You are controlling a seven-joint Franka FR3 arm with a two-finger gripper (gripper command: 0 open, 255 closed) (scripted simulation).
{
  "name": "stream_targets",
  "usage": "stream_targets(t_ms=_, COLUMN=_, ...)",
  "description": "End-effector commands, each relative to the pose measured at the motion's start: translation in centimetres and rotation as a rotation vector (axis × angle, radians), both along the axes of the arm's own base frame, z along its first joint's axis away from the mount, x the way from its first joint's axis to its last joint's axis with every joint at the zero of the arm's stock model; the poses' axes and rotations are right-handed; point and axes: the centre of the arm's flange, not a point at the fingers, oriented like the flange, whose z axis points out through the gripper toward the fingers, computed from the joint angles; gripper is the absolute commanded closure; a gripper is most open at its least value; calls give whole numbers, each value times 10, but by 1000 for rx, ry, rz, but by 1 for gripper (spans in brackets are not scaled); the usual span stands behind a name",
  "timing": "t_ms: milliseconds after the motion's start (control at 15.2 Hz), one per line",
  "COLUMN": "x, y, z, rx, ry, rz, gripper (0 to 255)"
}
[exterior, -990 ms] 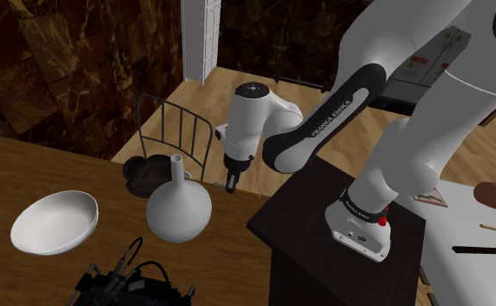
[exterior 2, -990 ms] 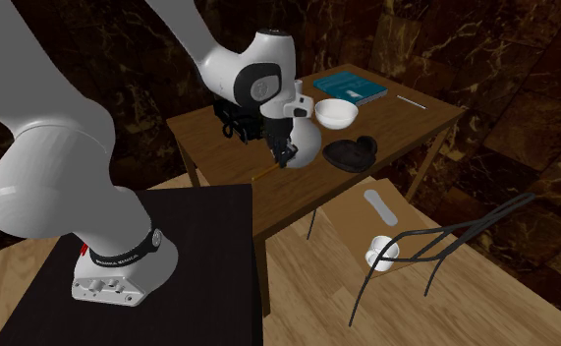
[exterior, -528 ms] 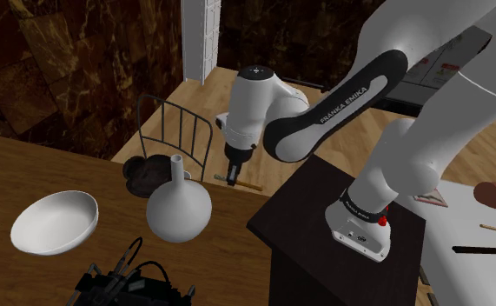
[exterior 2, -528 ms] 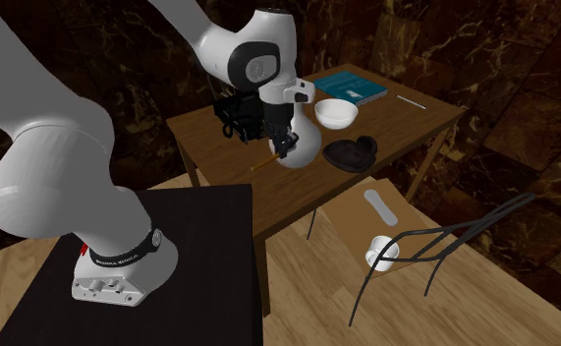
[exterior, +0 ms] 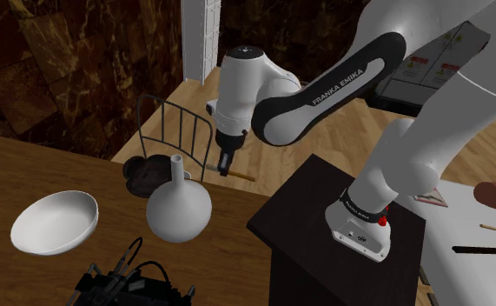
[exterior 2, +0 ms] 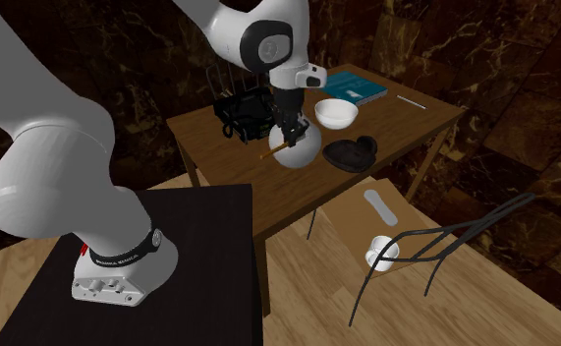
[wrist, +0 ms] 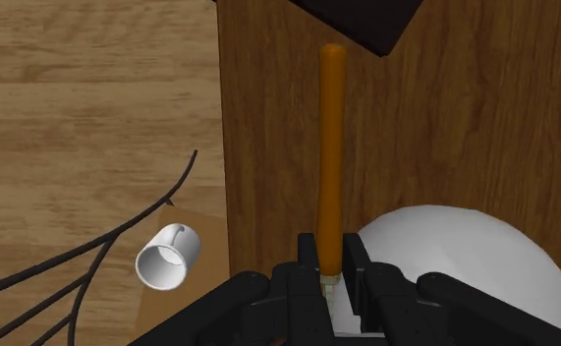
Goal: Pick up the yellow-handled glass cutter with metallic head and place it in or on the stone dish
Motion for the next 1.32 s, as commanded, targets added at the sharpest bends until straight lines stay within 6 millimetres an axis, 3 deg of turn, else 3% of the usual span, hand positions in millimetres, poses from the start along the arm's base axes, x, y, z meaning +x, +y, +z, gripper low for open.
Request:
stream_targets(t_ms=0, x=23, y=9, z=1, rx=0, ry=0, rz=0, gripper=255)
stream_targets(t_ms=1188, x=243, y=100, z=12, rx=0, ry=0, rz=0, gripper=255)
stream_targets(t_ms=1254, x=243, y=100, z=7, rx=0, ry=0, rz=0, gripper=255)
